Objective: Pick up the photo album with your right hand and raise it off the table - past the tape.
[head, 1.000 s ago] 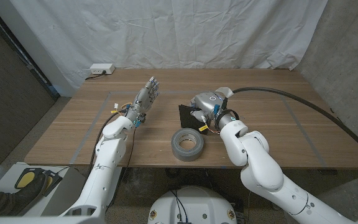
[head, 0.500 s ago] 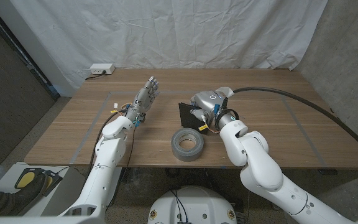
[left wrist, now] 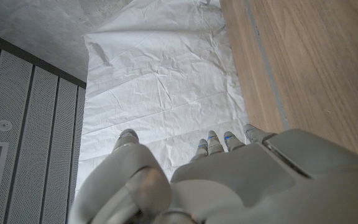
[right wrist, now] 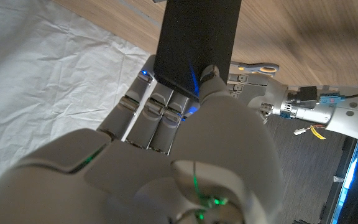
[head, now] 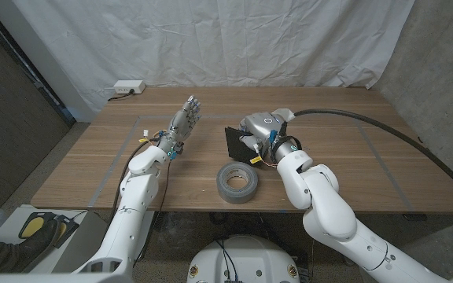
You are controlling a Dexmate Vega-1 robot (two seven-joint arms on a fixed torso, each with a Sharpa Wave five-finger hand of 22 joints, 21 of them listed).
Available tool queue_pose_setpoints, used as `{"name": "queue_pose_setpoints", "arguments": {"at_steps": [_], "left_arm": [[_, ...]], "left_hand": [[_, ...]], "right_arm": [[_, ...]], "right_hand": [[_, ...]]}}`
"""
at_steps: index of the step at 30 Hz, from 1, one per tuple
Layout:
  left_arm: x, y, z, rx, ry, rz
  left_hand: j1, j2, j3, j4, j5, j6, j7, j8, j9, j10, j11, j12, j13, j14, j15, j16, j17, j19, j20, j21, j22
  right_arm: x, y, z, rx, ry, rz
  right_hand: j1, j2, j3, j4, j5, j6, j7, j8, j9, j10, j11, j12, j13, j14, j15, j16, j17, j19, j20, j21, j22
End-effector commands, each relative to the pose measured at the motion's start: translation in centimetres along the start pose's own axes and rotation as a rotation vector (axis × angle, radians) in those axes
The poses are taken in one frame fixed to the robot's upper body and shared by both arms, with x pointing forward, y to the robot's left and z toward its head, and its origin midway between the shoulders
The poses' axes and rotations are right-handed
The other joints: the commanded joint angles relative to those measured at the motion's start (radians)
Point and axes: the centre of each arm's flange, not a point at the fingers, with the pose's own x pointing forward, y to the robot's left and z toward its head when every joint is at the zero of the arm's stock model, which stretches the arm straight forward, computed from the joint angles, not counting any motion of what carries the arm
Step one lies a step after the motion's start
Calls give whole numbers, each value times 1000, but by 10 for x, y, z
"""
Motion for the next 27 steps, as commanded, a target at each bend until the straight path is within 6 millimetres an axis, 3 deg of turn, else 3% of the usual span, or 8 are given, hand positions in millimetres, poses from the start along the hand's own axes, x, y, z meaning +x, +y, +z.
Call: {"name": "queue_pose_setpoints", "arguments": {"at_steps": [1,8,27], "left_arm": [[0,3,5,14,-8,4],[-1,6,7,36,-1,16],[-6,5,10,13,-19,12]], "left_hand": [[9,0,-3,2,-3,-5,9,2,3,-7,5,4,5,-6,-3,4,2,-18,-60,2,2],[12,1,-4,1,-4,-4,8,3,3,-6,7,4,5,-6,-3,4,1,-13,-79,3,1],[15,2,-7,0,-4,0,9,4,2,-3,6,5,5,-3,-5,5,1,-12,-74,4,1]], "right_arm": [[1,-10,3,-5,-6,-17],[1,-15,4,-10,-5,-31],[-3,-33,7,-30,-12,-51]], "right_hand": [[61,46,1,8,-1,64,-54,4,4,19,-11,6,4,12,-40,8,6,5,-115,6,3],[63,48,-1,11,-2,68,-55,4,7,24,-10,7,5,15,-40,11,12,3,-115,9,4],[63,50,-6,17,-3,72,-54,3,13,29,-10,6,10,21,-39,15,27,2,-113,19,7]]}}
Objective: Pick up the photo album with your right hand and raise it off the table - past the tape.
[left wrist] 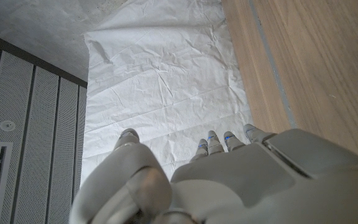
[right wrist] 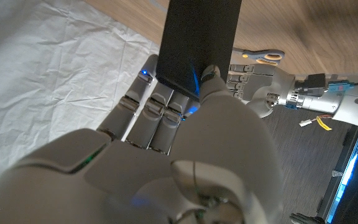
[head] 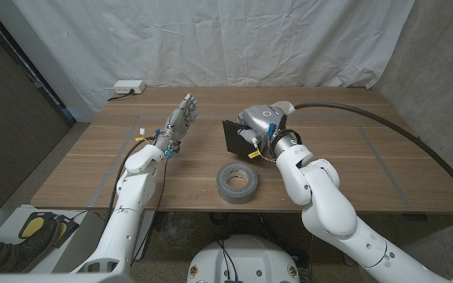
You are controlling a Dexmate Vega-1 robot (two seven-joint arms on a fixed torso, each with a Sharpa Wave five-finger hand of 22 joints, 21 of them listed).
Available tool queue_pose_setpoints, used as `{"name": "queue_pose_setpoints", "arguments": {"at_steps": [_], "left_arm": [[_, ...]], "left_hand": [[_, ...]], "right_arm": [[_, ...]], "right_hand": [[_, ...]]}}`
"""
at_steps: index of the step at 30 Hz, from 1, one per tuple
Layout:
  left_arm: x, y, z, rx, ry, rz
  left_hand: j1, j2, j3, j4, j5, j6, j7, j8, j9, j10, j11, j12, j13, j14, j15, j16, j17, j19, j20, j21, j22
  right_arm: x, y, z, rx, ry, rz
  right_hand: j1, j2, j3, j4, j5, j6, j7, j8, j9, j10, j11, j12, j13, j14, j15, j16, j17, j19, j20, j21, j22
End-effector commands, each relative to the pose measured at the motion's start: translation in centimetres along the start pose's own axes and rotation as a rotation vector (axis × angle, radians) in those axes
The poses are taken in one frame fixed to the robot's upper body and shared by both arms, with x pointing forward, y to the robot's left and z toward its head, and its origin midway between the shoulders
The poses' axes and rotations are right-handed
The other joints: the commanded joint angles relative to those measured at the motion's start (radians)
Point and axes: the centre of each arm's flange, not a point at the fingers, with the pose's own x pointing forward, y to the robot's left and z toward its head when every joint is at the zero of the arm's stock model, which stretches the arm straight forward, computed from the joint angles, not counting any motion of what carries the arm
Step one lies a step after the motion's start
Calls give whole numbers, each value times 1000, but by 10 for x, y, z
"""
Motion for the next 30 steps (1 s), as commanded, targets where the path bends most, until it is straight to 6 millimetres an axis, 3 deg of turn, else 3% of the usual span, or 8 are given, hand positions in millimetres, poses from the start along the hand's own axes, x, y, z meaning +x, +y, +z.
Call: {"name": "queue_pose_setpoints", "arguments": {"at_steps": [1,30], "left_arm": [[-2,-3,3,-6,-9,-6],[-9,-20,11,10,-14,7]], "left_hand": [[10,-3,-7,0,-4,1,9,4,3,-1,7,6,5,-3,-6,4,3,-12,-73,4,3],[13,-1,-12,0,-4,4,9,4,3,1,5,6,5,-2,-3,4,3,-12,-70,3,3]], "right_arm": [[-3,-13,1,-21,-5,-22],[-15,-46,-7,-52,-46,-77]], "right_hand": [[59,53,-1,7,5,68,-57,7,3,17,-8,0,6,8,-34,4,5,2,-113,6,2],[59,54,-8,11,4,71,-61,3,9,21,-12,-4,10,9,-34,5,23,-5,-114,18,4]]}}
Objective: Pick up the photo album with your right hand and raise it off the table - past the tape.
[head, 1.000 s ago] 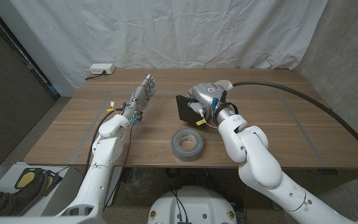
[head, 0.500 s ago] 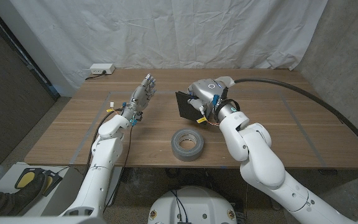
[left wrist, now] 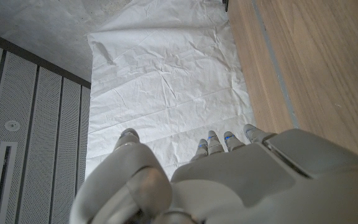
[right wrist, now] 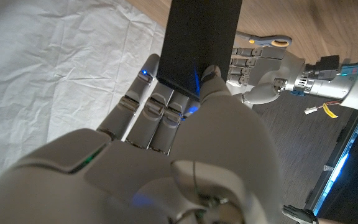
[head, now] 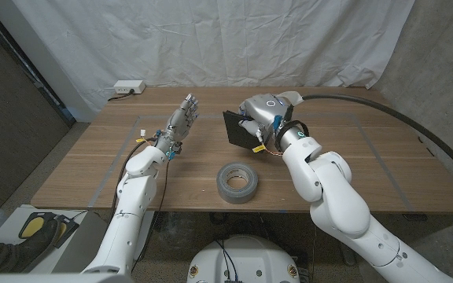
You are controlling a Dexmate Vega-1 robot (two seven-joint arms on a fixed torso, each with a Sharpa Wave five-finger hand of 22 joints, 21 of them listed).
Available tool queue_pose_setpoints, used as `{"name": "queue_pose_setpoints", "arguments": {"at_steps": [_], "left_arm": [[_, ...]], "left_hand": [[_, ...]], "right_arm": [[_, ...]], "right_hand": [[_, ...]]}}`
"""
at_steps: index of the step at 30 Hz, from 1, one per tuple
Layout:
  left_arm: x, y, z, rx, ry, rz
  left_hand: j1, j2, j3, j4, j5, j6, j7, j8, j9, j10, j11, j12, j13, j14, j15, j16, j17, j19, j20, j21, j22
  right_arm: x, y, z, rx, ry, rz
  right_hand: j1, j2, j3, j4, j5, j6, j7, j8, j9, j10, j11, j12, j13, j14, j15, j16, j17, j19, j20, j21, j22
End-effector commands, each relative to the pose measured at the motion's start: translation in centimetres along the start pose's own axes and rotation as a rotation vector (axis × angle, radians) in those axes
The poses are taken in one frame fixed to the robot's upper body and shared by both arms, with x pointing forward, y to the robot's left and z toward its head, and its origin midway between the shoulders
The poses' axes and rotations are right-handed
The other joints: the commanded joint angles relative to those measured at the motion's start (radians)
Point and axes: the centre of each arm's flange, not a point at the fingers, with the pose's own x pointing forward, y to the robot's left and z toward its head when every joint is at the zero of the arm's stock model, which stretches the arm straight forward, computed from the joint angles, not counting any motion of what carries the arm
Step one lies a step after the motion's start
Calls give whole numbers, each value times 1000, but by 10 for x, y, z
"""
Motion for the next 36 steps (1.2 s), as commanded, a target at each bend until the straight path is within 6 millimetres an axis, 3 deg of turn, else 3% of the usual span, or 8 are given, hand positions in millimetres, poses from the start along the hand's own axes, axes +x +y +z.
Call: {"name": "queue_pose_setpoints", "arguments": {"at_steps": [1,28,36], "left_arm": [[-2,-7,6,9,-8,1],[-1,-14,13,19,-16,5],[-3,-13,10,12,-10,8]], "left_hand": [[13,-1,-4,0,-4,-1,3,4,3,1,4,6,5,-2,-3,4,3,-12,-69,3,3],[15,2,-6,0,-4,0,3,4,3,1,6,6,5,-2,-2,4,3,-12,-67,3,3],[17,4,-7,0,-5,1,3,4,3,2,4,6,5,-1,-2,4,3,-11,-67,3,3]], "right_arm": [[-5,-14,-4,-4,-15,-22],[-5,-46,-10,-27,-16,-93],[-4,-46,-10,-18,-13,-95]], "right_hand": [[59,54,1,4,6,67,-64,-1,4,17,-9,-4,1,8,-32,5,5,-5,-114,7,5],[59,55,-5,6,6,71,-64,-4,8,22,-5,-8,4,13,-32,7,20,-6,-114,21,7],[58,56,-6,8,7,72,-62,-5,9,23,-8,-9,5,9,-32,4,23,-10,-114,25,8]]}}
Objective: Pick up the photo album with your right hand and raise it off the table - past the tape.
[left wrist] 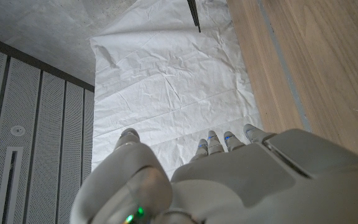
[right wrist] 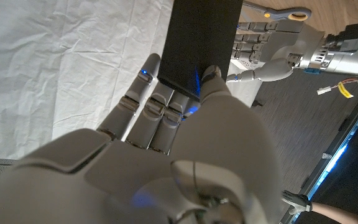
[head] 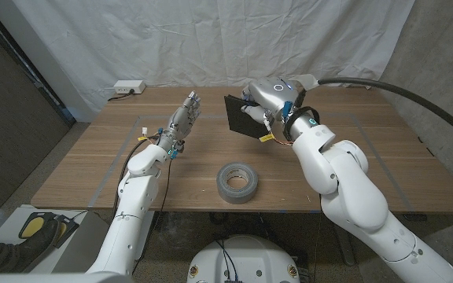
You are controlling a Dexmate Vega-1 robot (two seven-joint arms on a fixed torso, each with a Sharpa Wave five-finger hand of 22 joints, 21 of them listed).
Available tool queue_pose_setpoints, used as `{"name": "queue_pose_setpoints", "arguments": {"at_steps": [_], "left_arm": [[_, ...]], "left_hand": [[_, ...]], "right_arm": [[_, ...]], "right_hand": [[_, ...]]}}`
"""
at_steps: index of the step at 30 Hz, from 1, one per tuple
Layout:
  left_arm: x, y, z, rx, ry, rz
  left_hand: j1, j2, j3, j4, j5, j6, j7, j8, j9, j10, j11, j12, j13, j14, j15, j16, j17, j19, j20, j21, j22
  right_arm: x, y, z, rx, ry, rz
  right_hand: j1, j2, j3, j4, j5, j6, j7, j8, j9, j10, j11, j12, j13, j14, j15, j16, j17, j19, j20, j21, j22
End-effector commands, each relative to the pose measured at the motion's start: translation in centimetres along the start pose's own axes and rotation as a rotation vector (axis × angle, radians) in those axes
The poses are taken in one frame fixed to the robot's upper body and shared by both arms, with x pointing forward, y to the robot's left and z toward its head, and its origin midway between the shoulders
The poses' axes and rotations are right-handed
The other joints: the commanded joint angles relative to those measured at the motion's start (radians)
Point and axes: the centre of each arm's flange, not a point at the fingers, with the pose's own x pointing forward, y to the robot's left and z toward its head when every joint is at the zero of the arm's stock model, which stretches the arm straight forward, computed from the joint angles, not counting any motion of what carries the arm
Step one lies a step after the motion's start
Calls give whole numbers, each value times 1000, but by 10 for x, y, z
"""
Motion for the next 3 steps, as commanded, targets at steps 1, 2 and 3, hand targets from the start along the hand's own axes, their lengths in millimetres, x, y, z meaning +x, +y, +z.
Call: {"name": "queue_pose_setpoints", "arguments": {"at_steps": [1,2,3], "left_arm": [[-2,0,-3,-7,2,7],[-2,0,-3,-8,-1,3],[-2,0,-3,-8,-1,4]], "left_hand": [[13,0,-2,-4,-5,1,3,4,3,2,4,6,5,-1,-3,4,3,-11,-67,3,3],[13,0,-2,-4,-5,1,3,4,3,2,3,6,5,-1,-2,4,3,-11,-67,4,3],[13,1,-2,-4,-5,1,3,4,3,3,3,6,5,0,-2,4,3,-11,-66,4,3]], "right_arm": [[2,-6,-2,6,7,-12],[2,-5,-2,9,8,-11],[2,-5,-2,13,10,-9]], "right_hand": [[58,56,-2,4,4,73,-62,3,5,14,-7,-2,5,2,-24,4,5,-6,-118,10,3],[58,56,-2,4,4,72,-62,3,5,14,-7,-2,5,2,-24,4,5,-6,-118,10,3],[58,56,-2,4,4,71,-63,3,5,14,-8,-2,6,2,-24,4,6,-6,-118,10,3]]}}
